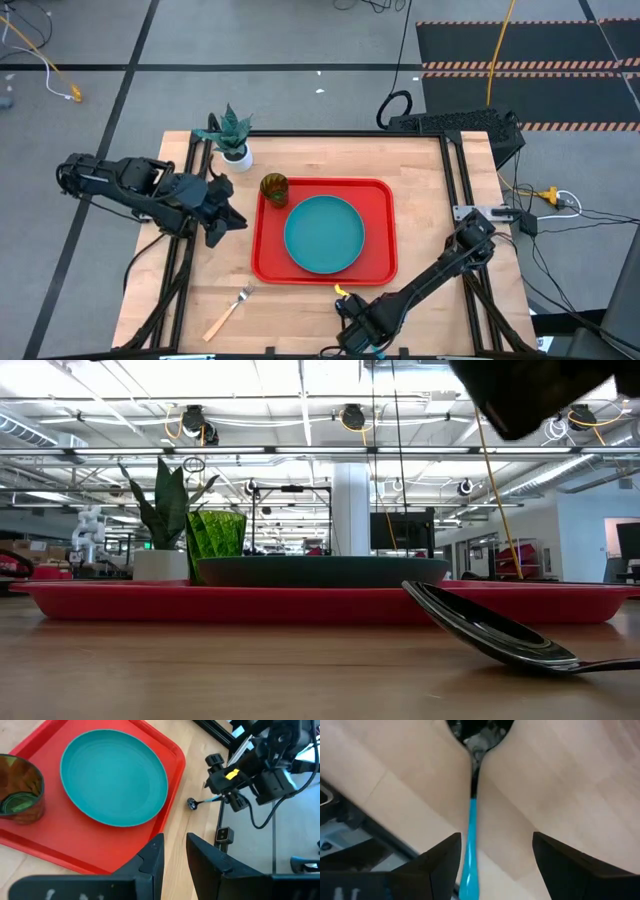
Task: Pick and place plate/cup/fork/spoon on tray
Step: Put the blue spoon on the red tray to the right of the blue plate
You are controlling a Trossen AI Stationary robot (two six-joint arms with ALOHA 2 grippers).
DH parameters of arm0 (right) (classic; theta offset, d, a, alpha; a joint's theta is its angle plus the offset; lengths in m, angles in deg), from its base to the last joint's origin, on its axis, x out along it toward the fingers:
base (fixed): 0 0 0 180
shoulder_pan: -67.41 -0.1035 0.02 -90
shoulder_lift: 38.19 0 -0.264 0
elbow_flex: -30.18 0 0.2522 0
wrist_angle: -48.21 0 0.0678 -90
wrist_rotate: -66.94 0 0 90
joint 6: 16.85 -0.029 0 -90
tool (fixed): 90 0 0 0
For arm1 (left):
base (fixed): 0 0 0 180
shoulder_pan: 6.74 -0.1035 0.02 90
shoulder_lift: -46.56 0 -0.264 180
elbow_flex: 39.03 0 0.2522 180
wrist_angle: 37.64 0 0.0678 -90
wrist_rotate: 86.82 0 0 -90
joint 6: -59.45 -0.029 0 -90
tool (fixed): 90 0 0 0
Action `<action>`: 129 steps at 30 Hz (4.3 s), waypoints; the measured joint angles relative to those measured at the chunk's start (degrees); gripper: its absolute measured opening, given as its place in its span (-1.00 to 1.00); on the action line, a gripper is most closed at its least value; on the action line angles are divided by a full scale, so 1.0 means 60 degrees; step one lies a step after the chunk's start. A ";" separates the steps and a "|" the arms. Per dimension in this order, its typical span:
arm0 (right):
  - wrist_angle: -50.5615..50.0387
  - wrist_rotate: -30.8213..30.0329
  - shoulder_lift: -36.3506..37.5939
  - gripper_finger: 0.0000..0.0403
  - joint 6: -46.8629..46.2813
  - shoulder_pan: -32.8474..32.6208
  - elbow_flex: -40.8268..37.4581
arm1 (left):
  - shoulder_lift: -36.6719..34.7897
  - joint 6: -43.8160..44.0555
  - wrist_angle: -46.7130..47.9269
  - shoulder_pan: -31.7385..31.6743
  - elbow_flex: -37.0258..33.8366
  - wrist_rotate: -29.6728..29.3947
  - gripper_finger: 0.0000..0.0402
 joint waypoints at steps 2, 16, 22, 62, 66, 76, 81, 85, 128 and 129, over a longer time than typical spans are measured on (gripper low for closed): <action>0.0394 0.0017 0.0002 0.16 -0.0058 0.0042 -0.0288 | 0.0003 0.0041 0.0000 -0.0007 0.0000 0.0001 -0.59; 0.0994 0.0016 0.0085 -0.30 -0.0769 0.0234 -0.0926 | 0.0003 0.0158 -0.0018 -0.0007 0.0000 0.0182 -0.59; 0.0728 0.0035 0.0123 -0.93 -0.0760 0.0238 -0.0936 | 0.0003 0.0316 -0.0018 -0.0007 0.0000 0.0182 -0.59; -0.1737 -0.2233 0.4554 -1.00 -0.1677 0.3793 -0.3642 | 0.0025 0.0335 -0.0250 -0.0007 0.0004 -0.0746 -0.59; -0.1211 -0.1953 0.4570 -1.00 -0.1432 0.4050 -0.4270 | 0.0025 0.0339 -0.0248 -0.0007 0.0004 -0.0747 -0.59; 0.0589 -0.1483 0.4571 -1.00 -0.1756 0.4358 -0.5999 | 0.0025 0.0403 -0.0244 -0.0007 0.0004 -0.0649 -0.59; 0.0621 -0.1490 0.4612 -1.00 -0.1784 0.4457 -0.6305 | 0.0025 0.0437 -0.0244 -0.0007 0.0004 -0.0537 -0.59; 0.0651 -0.1780 0.4615 -1.00 -0.1771 0.4575 -0.6307 | 0.0025 0.0506 -0.0250 -0.0007 0.0004 -0.0504 -0.59; 0.1814 -0.1730 0.4615 -0.62 -0.2006 0.5316 -0.7159 | 0.0025 0.0754 -0.0655 -0.0004 0.0005 -0.0200 -0.59; 0.1838 -0.1730 0.4615 -0.60 -0.2030 0.5316 -0.7159 | 0.0025 0.0754 -0.0655 -0.0005 0.0006 -0.0156 -0.59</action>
